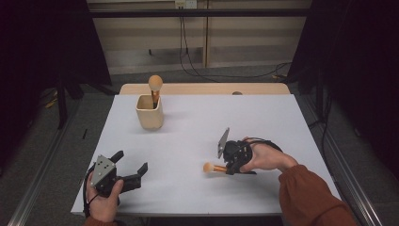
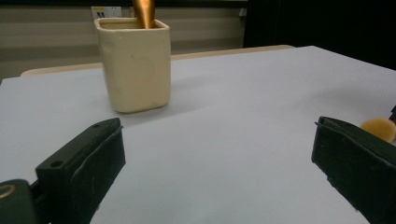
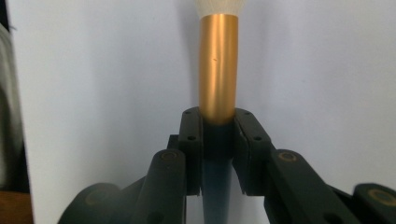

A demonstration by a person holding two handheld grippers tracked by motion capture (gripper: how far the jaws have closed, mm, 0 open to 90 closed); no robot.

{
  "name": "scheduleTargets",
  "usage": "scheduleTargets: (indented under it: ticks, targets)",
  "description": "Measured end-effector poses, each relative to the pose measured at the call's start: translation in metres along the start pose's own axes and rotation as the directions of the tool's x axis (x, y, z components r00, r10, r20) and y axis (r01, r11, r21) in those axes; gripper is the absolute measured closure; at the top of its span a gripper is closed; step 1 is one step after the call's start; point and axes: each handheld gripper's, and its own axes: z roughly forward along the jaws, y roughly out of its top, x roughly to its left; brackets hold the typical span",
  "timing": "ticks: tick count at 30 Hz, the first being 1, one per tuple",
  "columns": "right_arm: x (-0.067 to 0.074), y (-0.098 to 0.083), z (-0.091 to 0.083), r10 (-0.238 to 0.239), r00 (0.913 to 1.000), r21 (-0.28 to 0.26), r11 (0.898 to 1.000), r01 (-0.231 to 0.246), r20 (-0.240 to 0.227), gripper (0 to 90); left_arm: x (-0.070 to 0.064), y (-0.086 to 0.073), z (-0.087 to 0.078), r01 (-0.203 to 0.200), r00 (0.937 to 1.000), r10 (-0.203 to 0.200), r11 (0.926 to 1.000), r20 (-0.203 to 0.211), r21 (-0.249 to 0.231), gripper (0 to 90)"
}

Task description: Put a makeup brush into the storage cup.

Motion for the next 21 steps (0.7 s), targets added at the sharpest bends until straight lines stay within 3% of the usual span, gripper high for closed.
scheduleTargets:
  ticks: [4, 9, 11, 16, 21]
  targets:
    - [-0.005, -0.006, -0.013, 0.042, 0.9991, -0.082, 0.996, -0.042, -0.005, 74.7, 0.000, 0.000, 0.000, -0.004, 1.0000, 0.004, 1.0000, 0.002, 0.000, 2.7]
    - [-0.010, -0.013, -0.025, 0.096, 0.9954, -0.172, 0.981, -0.092, 0.011, 74.7, -0.001, 0.000, 0.000, -0.004, 1.0000, 0.004, 1.0000, 0.003, -0.001, 2.7]
    - [-0.012, -0.014, -0.029, 0.132, 0.9909, -0.213, 0.969, -0.124, 0.025, 74.6, -0.001, 0.000, 0.000, -0.001, 1.0000, 0.001, 1.0000, -0.001, -0.003, 2.7]
    - [-0.015, -0.019, -0.033, 0.174, 0.9838, -0.312, 0.938, -0.151, 0.044, 74.7, -0.001, 0.000, 0.000, -0.006, 1.0000, 0.006, 1.0000, 0.004, -0.001, 2.7]
    - [-0.017, -0.026, -0.033, 0.226, 0.9736, -0.408, 0.892, -0.194, 0.032, 74.6, -0.001, 0.000, 0.000, -0.006, 1.0000, 0.006, 1.0000, 0.003, 0.002, 2.7]
